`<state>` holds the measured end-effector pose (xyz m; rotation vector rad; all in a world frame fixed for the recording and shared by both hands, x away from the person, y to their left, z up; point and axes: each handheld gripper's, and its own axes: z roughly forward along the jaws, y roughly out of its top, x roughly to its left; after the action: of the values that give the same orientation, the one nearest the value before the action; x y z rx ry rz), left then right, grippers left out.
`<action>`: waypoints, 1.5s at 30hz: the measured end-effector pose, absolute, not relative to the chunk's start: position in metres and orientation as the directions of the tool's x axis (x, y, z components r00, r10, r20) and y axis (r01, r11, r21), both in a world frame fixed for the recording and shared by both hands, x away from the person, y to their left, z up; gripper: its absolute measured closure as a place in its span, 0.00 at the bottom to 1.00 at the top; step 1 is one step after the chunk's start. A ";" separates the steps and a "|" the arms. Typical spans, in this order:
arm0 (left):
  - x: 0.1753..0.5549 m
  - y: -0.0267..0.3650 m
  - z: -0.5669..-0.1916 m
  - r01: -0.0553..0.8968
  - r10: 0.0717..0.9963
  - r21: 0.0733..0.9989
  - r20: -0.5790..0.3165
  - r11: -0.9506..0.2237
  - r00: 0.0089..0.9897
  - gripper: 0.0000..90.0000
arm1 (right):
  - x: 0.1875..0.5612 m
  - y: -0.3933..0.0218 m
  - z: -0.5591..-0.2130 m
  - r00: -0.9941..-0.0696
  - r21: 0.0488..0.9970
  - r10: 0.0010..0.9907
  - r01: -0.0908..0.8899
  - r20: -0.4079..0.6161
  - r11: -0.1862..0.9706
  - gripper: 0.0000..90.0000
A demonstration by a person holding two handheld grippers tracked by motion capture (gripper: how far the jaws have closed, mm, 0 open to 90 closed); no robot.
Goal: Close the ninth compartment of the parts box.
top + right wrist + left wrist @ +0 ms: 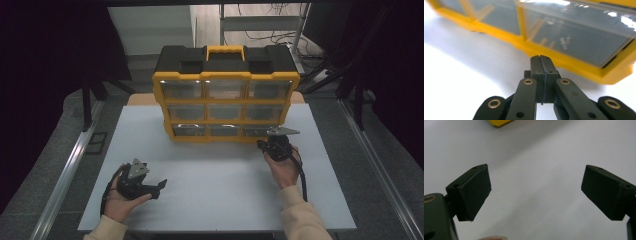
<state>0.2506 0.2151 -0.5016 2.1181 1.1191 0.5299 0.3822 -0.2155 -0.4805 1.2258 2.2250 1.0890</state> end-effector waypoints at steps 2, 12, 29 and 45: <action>0.250 0.215 -0.502 0.560 0.835 0.724 0.042 -0.404 0.548 0.10 | 0.374 -0.219 -0.477 -0.575 0.780 0.817 0.531 0.044 0.332 0.91; 0.252 0.215 -0.503 0.559 0.833 0.722 0.044 -0.408 0.552 0.10 | 0.339 -0.244 -0.465 -0.611 0.828 0.790 0.469 0.052 0.308 0.37; 0.253 0.216 -0.504 0.553 0.832 0.724 0.051 -0.412 0.552 0.10 | 0.287 -0.306 -0.480 -0.640 0.829 0.767 0.451 0.041 0.331 0.25; 0.254 0.216 -0.506 0.561 0.835 0.718 0.051 -0.413 0.548 0.10 | 0.289 -0.307 -0.487 -0.643 0.830 0.765 0.436 0.018 0.347 0.25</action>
<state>0.2542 0.2164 -0.5062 2.1288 1.1189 0.5378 0.2886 -0.3069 -0.4868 1.0568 2.2413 1.2073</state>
